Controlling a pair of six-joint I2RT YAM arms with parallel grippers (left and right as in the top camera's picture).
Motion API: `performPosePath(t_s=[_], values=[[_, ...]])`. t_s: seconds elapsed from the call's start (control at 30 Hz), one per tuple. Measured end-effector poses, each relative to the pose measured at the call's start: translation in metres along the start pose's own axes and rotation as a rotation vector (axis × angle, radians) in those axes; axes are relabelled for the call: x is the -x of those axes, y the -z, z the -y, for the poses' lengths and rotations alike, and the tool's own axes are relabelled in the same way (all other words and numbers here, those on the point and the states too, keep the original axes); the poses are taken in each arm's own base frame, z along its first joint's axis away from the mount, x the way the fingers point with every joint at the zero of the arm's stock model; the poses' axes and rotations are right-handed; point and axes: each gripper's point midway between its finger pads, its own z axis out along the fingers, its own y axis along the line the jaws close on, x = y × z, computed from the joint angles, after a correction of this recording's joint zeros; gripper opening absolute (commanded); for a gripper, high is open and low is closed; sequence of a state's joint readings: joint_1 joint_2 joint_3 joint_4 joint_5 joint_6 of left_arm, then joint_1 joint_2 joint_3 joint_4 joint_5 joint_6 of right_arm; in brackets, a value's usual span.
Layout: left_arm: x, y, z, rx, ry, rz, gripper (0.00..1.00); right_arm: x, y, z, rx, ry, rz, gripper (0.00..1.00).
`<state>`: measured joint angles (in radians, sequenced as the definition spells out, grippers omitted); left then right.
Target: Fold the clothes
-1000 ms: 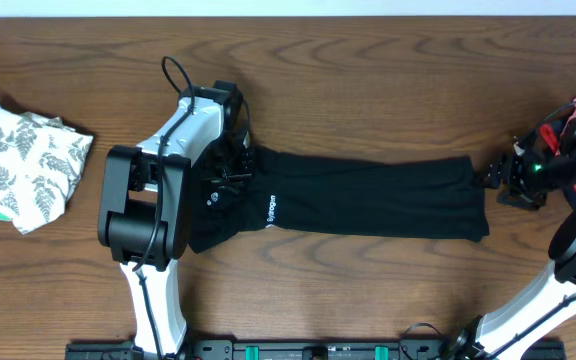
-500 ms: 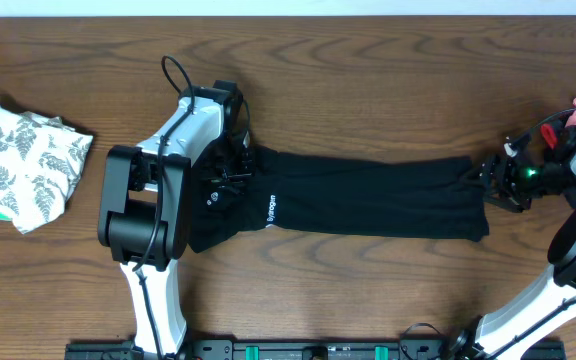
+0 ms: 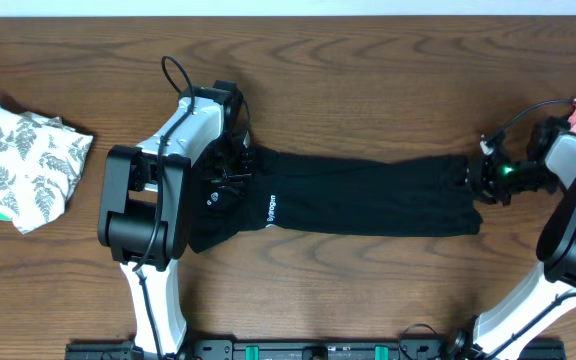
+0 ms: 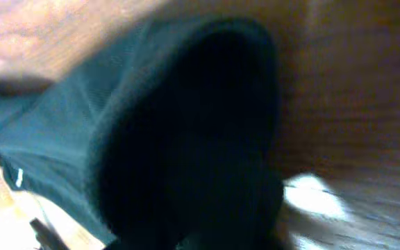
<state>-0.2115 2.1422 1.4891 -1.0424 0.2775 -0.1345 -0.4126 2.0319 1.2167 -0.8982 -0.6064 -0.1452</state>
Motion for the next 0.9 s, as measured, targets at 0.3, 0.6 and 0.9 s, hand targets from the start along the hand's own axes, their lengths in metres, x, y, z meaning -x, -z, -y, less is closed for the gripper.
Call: performPosePath(t_s=[0.3,0.6,0.9], values=[[0.0,0.0,0.0,0.0,0.0,-0.001,0.13,0.0,-0.001,0.005,-0.015,-0.063,-0.001,0.01],[-0.001,0.0,0.024,-0.145,-0.024,-0.011,0.16,0.016,0.028,0.035,-0.078,-0.159,0.051,0.01],[0.014,0.068,0.065,-0.271,-0.183,0.257,0.17,0.02,0.037,0.047,-0.138,-0.168,0.064,0.01]])
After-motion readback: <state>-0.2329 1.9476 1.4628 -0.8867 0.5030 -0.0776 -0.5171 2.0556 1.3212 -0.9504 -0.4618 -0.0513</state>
